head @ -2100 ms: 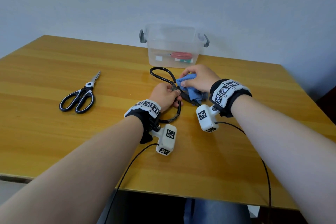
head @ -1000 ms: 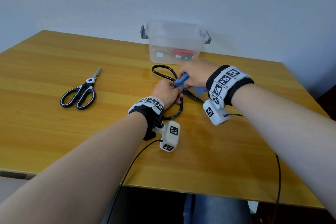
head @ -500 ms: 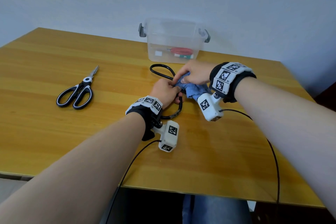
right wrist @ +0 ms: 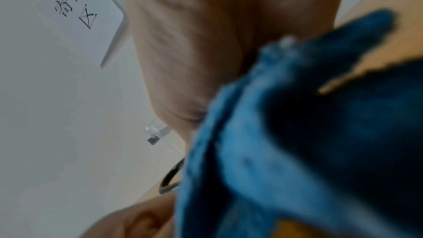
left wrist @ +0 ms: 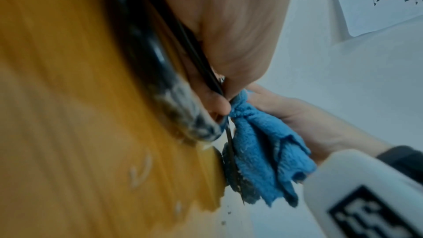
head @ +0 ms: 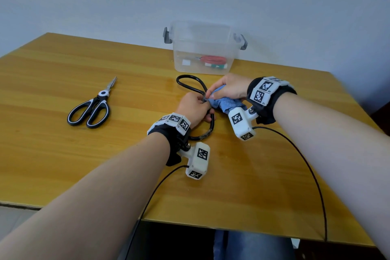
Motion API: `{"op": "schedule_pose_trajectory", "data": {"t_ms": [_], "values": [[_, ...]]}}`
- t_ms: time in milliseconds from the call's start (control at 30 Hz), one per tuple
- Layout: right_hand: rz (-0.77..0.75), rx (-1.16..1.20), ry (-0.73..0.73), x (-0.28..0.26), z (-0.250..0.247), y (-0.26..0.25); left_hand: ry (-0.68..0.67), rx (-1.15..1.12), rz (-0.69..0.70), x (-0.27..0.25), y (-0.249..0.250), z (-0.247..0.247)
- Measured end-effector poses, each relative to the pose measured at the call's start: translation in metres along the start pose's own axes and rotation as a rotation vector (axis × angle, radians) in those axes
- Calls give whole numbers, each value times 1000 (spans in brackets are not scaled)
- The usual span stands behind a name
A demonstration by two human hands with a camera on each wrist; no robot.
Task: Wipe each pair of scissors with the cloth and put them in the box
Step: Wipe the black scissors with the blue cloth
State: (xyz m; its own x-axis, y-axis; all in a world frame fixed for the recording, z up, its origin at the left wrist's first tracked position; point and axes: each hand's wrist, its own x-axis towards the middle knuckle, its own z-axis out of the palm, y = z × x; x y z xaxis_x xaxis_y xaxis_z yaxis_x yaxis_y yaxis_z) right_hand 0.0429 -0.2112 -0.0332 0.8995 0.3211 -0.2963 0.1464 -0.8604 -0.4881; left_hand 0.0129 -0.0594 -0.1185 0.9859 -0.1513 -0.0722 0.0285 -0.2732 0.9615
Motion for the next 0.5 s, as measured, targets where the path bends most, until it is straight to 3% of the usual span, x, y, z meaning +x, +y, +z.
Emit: {"op": "schedule_pose_trajectory", "data": {"t_ms": [133,267,333,433,500], "values": [[15,37,106,6,6,6,13,18,-1,1,-2,2],[55,35,304,6,2,15,16,16,5,-3,2,5],[30,115,261,4,-3,14,22,25,2,-2,3,4],[23,275,52,-1,-3,6,24,52,15,0,0,2],[43,239,0,-3,3,4,23,63,16,0,0,2]]}}
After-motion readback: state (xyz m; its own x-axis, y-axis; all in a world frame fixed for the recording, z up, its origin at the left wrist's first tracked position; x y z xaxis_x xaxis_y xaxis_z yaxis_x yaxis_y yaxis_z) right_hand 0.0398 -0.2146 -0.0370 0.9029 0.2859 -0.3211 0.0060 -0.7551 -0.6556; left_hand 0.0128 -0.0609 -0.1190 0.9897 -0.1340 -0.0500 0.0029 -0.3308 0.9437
